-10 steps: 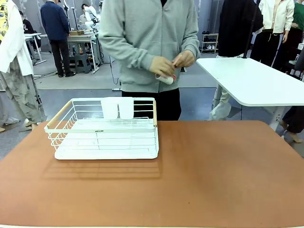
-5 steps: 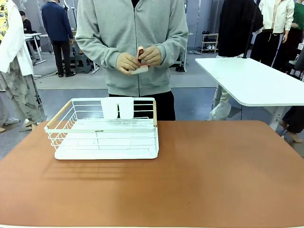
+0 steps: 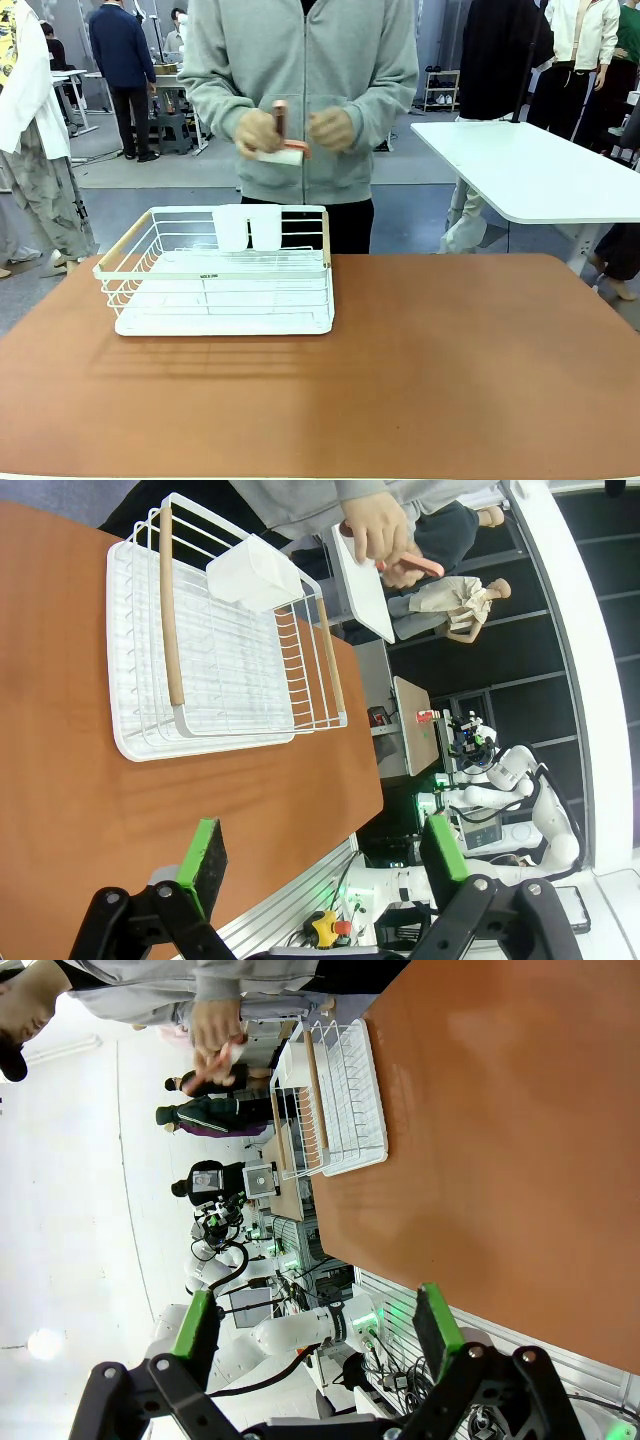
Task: Clean the table.
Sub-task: Pick up the Lint Roller when the human hands it over.
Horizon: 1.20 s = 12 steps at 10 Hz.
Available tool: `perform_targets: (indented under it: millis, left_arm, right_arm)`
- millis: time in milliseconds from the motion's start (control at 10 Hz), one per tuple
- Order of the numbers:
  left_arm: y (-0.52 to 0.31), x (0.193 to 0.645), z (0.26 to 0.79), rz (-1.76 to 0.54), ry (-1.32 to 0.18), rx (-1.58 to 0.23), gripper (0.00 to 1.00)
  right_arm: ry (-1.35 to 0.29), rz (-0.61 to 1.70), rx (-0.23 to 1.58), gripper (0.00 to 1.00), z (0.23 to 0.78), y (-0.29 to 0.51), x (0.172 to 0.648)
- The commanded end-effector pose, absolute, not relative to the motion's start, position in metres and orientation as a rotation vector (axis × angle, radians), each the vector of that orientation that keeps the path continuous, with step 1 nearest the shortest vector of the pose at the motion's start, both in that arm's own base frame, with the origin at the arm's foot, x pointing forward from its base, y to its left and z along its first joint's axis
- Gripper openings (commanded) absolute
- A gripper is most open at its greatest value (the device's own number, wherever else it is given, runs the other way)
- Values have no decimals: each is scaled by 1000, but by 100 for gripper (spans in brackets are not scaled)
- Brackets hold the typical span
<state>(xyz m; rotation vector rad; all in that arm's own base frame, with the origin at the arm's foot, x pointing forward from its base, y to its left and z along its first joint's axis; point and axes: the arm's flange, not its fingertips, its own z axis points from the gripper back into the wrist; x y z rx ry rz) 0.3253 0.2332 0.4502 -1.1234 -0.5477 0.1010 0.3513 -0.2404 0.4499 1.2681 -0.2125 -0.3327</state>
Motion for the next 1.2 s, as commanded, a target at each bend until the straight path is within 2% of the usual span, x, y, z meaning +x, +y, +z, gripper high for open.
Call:
perform_targets:
  millis: [0, 1100]
  left_arm:
    - [233, 323, 454, 96, -559, -1130, 100]
    - [233, 325, 450, 101, -548, -1123, 100]
  right_arm:
    - [-220, -326, 1278, 100, 452, -237, 348]
    - [-220, -326, 1278, 100, 452, -237, 348]
